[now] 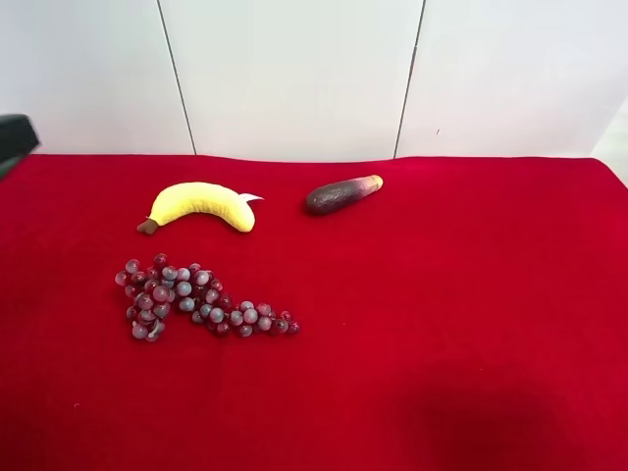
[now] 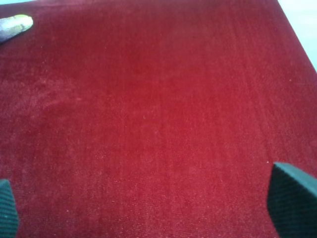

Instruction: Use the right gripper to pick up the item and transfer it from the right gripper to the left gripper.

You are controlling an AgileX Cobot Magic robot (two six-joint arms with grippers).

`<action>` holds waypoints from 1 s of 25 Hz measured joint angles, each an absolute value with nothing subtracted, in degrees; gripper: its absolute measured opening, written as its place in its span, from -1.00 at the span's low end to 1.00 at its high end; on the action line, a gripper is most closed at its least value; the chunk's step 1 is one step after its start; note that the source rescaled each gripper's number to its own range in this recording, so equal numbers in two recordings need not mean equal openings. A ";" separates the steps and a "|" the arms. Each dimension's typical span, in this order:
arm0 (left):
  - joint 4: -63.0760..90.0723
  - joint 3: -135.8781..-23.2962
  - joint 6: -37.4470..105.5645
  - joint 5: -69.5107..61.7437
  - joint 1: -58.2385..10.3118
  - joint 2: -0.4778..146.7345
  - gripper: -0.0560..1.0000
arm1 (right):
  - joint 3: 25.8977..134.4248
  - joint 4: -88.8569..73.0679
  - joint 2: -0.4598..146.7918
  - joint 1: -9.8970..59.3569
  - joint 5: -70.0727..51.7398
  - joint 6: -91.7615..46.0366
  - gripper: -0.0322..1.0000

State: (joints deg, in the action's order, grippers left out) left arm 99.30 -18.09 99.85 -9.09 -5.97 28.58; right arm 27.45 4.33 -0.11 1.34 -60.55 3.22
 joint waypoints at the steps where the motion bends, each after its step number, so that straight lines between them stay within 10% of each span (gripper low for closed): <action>1: 99.30 -17.86 99.85 -9.53 -4.75 27.39 0.99 | 27.45 4.33 -0.11 1.34 -60.55 3.22 1.00; 15: 97.52 -17.78 97.15 -12.85 -0.60 25.35 0.99 | 27.45 4.33 -0.11 1.34 -60.55 3.22 1.00; 25: 27.06 -18.99 19.62 -17.68 -0.60 18.99 0.99 | 27.45 4.33 -0.11 1.34 -60.55 3.22 1.00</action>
State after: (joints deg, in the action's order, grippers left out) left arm 27.06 -18.99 19.62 -17.68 -0.60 18.99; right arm 27.45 4.33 -0.11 1.34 -60.55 3.22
